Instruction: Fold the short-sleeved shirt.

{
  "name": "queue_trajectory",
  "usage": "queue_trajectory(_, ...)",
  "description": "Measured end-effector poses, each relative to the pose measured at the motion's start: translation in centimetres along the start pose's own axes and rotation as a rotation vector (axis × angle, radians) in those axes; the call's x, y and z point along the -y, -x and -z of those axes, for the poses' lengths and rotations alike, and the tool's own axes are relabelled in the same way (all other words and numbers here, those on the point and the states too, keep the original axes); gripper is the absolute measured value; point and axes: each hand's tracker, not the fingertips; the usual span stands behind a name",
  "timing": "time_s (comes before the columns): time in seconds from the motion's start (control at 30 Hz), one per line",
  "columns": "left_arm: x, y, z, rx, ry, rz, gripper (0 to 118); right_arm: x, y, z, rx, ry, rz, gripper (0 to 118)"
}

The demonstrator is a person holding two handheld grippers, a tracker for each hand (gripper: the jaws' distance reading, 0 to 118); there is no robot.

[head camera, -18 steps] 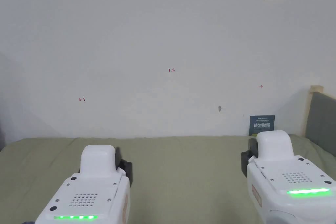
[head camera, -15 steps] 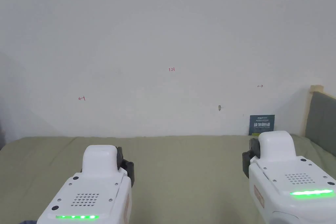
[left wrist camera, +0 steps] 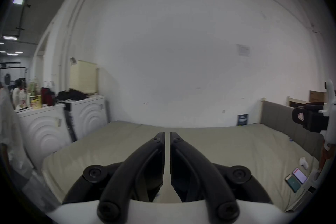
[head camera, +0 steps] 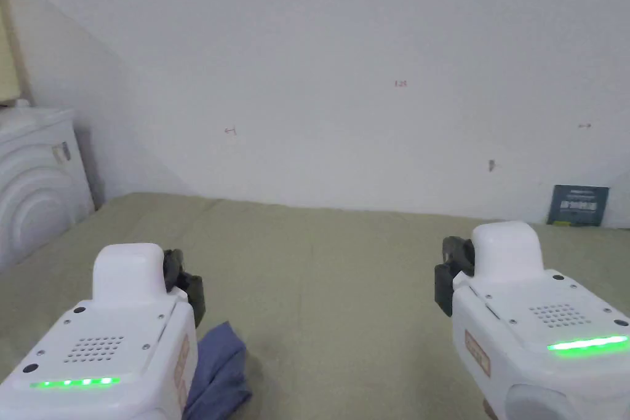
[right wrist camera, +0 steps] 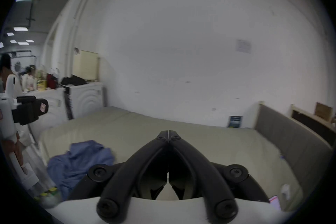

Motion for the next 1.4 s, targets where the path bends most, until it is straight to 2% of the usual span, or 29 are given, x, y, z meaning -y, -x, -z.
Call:
queue_trajectory(0.13,0.8,6.2,-1.4,-0.124,0.073,0.037,6,1.3,5.3,1.1,-0.118,0.013,0.037,0)
queue_trajectory(0.2,1.2,9.0,-0.5,-0.097,0.161,-0.001,6,2.1,7.0,1.8,-0.184,0.042,0.039,0)
queue_trajectory(0.23,1.7,10.0,0.6,-0.090,0.211,-0.013,6,2.6,7.8,2.2,-0.187,0.056,0.026,0)
queue_trajectory(0.37,5.2,12.8,8.7,-0.136,0.588,0.045,6,4.5,9.7,3.9,-0.220,0.106,-0.026,0)
queue_trajectory(0.43,8.4,14.1,14.3,-0.045,0.757,-0.009,6,5.4,9.8,4.9,-0.217,0.128,-0.032,0)
queue_trajectory(0.5,11.2,13.7,18.5,-0.024,0.847,-0.030,6,6.4,9.5,6.1,-0.210,0.155,-0.022,0)
queue_trajectory(0.53,12.9,13.6,20.6,0.006,0.884,-0.019,11,6.9,9.3,6.8,-0.208,0.174,-0.013,0)
queue_trajectory(0.57,14.1,13.3,22.0,0.062,0.906,-0.021,33,7.4,9.0,7.6,-0.199,0.190,-0.010,0)
queue_trajectory(0.6,15.1,13.0,23.1,0.085,0.925,-0.028,33,7.9,8.9,8.1,-0.190,0.203,-0.012,0)
queue_trajectory(0.63,16.3,13.4,24.6,0.100,0.936,-0.068,45,8.4,8.6,8.7,-0.180,0.223,-0.018,0)
queue_trajectory(0.67,17.3,13.3,25.6,0.135,0.950,-0.095,76,8.8,8.4,9.3,-0.171,0.237,-0.025,0)
queue_trajectory(0.7,18.1,13.0,26.3,0.157,0.972,-0.097,117,9.1,8.3,9.8,-0.162,0.247,-0.027,0)
queue_trajectory(0.73,18.9,12.5,26.0,0.090,0.899,-0.078,114,9.5,8.0,10.3,-0.154,0.257,-0.025,0)
queue_trajectory(0.8,21.1,11.1,26.5,0.135,0.920,-0.036,118,10.2,7.8,10.9,-0.134,0.276,-0.017,0)
queue_trajectory(0.87,24.0,9.8,27.0,0.122,0.959,0.041,118,10.7,7.7,11.4,-0.123,0.292,-0.020,0)
queue_trajectory(0.9,22.9,9.0,29.0,0.129,0.968,0.059,118,10.9,7.6,11.5,-0.120,0.298,-0.023,0)
queue_trajectory(1.1,26.7,7.3,30.3,0.052,0.965,0.101,117,11.9,7.0,11.4,-0.107,0.341,-0.068,0)
queue_trajectory(1.13,26.8,7.4,30.1,0.025,0.962,0.129,110,11.9,6.8,11.1,-0.100,0.341,-0.073,0)
queue_trajectory(1.17,26.6,7.7,30.0,0.034,0.963,0.135,83,12.0,6.5,10.6,-0.094,0.339,-0.073,0)
queue_trajectory(1.2,26.3,8.0,29.9,0.051,0.959,0.132,40,12.1,6.2,10.3,-0.089,0.337,-0.069,0)
queue_trajectory(1.23,26.1,8.5,29.7,0.074,0.947,0.068,10,12.1,5.8,9.8,-0.082,0.338,-0.061,0)
queue_trajectory(1.3,25.6,9.2,29.7,-0.022,0.918,0.018,10,12.3,5.3,9.2,-0.073,0.345,-0.050,0)
queue_trajectory(1.4,25.9,9.9,30.1,0.029,0.955,-0.015,10,12.6,4.4,8.2,-0.057,0.353,-0.052,0)
